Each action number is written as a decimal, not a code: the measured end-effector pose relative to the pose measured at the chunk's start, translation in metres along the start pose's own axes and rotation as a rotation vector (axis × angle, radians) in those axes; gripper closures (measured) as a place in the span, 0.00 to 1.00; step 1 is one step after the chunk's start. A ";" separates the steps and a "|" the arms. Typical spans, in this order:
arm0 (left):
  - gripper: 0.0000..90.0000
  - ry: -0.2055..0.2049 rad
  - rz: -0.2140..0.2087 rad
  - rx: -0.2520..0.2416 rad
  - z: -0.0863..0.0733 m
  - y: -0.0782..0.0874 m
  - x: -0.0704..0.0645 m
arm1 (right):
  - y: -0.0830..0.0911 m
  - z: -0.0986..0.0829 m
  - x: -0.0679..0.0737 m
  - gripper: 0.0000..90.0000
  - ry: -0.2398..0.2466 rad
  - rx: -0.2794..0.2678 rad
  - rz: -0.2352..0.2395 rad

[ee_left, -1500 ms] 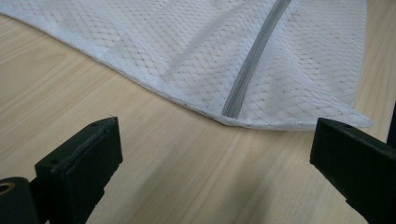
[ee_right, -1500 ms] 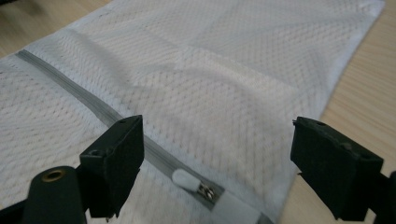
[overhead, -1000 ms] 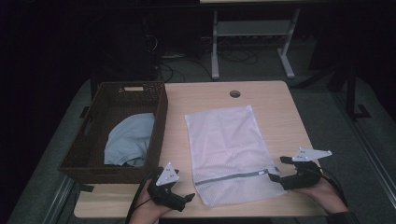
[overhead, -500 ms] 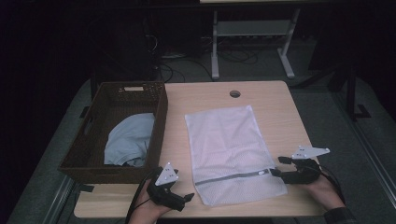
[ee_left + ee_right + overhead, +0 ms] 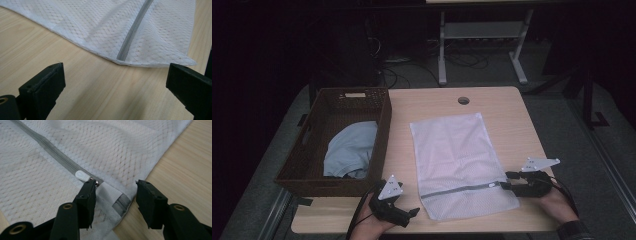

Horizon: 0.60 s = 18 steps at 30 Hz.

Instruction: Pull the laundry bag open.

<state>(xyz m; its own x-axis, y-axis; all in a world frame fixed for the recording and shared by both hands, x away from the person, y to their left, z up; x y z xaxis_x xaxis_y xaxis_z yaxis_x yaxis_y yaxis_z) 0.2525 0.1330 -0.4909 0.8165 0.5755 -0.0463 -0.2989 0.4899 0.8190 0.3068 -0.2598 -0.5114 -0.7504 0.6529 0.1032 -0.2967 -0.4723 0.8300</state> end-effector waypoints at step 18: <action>0.02 0.001 -0.013 -0.004 0.003 -0.002 0.001 | 0.000 -0.003 0.003 0.93 0.003 -0.013 0.030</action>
<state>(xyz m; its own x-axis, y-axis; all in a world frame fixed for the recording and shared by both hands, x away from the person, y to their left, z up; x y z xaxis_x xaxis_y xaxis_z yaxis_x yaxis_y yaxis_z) 0.2555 0.1303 -0.4910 0.8201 0.5694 -0.0574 -0.2901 0.5001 0.8160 0.3029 -0.2591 -0.5126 -0.7607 0.6366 0.1265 -0.2814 -0.4992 0.8195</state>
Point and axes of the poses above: each handheld gripper's, and its own axes: y roughly backward along the jaws, z roughly out of its top, x roughly to its left, the point moved 5 cm from there along -y, roughly forward along the jaws, and after that the axes turned 14 degrees about x, right-handed, at the moved point
